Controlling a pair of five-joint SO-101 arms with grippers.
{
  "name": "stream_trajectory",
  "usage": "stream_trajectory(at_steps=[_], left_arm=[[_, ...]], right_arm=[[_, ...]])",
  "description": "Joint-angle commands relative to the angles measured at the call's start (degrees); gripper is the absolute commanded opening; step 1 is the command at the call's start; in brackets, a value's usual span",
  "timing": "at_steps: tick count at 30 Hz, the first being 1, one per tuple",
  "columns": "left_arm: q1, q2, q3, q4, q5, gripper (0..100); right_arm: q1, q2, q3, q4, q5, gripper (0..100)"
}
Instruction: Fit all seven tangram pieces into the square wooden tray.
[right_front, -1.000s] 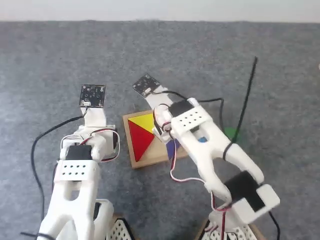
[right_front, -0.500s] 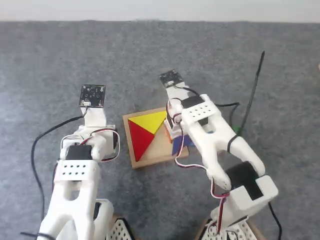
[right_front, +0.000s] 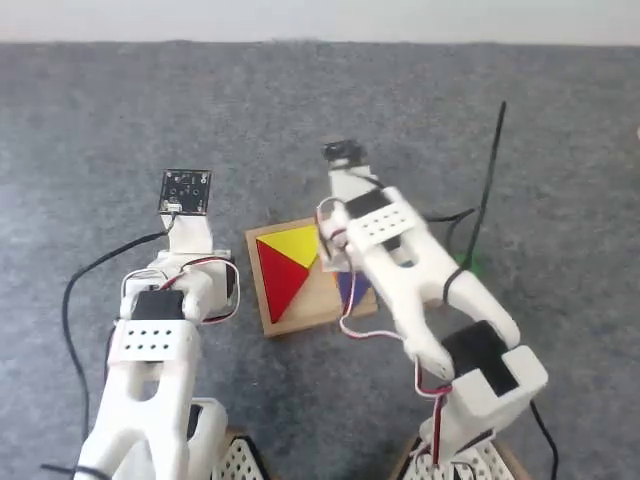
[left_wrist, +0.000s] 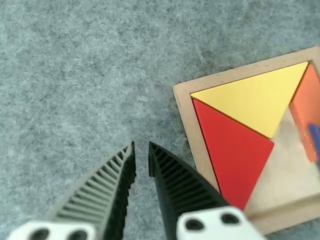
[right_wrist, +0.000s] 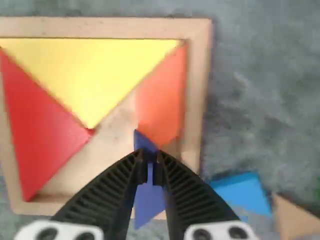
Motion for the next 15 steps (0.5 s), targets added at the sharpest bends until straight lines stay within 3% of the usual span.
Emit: stream_trajectory(at_steps=[1,3,7,11,15], left_arm=[[0.0,-1.1,-1.0,0.5,-0.9,5],[0.0,-1.1,-1.0,0.5,-0.9,5],[0.0,-1.1,-1.1,1.1,-0.9,5],[0.0,-1.4,-1.1,1.4,-1.0,5],[0.0,-1.5,-1.1,1.5,-1.0,5]], right_arm=[[4.2,-0.6,-6.5,5.8,3.7,4.3],[4.6,-0.6,-9.1,10.1,10.5,4.3],[2.9,-0.6,-12.4,16.0,36.0,4.7],[3.3,-1.5,-15.0,19.4,47.1,4.8],[6.9,-4.4,-11.5,21.1,69.4,12.0]])
